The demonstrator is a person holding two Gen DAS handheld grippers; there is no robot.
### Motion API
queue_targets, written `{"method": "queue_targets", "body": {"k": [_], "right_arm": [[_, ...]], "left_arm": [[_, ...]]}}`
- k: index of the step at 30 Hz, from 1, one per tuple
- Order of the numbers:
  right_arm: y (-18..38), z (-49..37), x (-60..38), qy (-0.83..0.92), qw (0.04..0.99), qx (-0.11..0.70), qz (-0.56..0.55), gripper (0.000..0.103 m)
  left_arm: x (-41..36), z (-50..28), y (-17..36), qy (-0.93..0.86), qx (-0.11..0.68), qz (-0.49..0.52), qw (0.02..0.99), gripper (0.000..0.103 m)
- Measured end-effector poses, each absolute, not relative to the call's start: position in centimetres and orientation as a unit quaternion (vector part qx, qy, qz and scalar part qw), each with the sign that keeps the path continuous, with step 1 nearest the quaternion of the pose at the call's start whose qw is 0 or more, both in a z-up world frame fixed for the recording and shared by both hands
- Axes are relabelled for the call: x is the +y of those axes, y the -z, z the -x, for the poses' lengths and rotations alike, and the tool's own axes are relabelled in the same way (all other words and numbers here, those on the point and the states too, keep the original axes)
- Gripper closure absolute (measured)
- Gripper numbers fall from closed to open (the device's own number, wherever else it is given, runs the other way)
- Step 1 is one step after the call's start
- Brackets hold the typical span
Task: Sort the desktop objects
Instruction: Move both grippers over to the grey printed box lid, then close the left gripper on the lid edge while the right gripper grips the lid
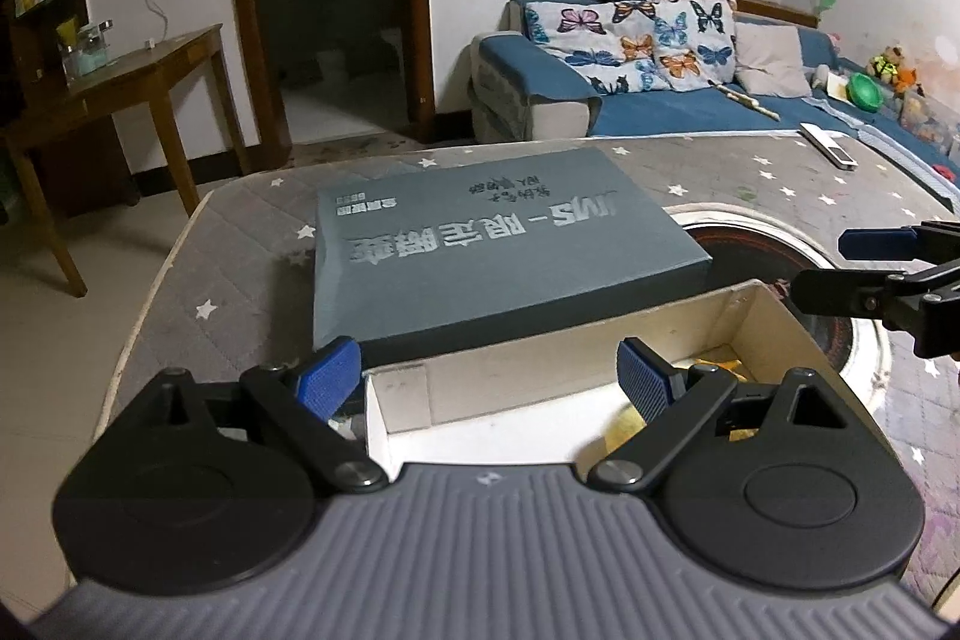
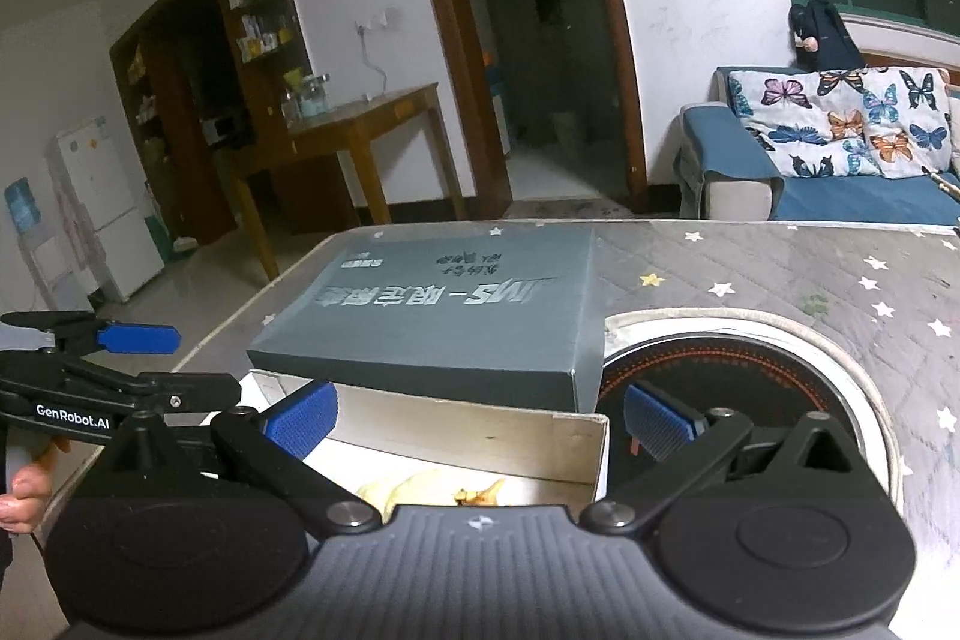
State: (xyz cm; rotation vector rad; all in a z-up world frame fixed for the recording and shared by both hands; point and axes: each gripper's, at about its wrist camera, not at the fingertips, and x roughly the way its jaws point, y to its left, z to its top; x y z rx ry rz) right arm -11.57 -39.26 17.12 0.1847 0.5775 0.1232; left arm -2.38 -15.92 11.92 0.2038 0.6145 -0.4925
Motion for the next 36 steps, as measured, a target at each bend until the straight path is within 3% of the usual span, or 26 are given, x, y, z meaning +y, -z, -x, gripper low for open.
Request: {"method": "queue_targets", "body": {"k": [24,36], "right_arm": [[-15.4,4.2,-40.7,-0.061,0.937,0.335,-0.078,0.000],[-12.5,-0.9,-43.0,-0.058,0.922,0.367,-0.108,0.000]], "left_arm": [[-14.1,-5.1,-10.9,0.202,0.352,-0.078,0.911,0.011],[-10.6,-11.3,-9.4,0.183,0.376,0.005,0.908,0.011]]}}
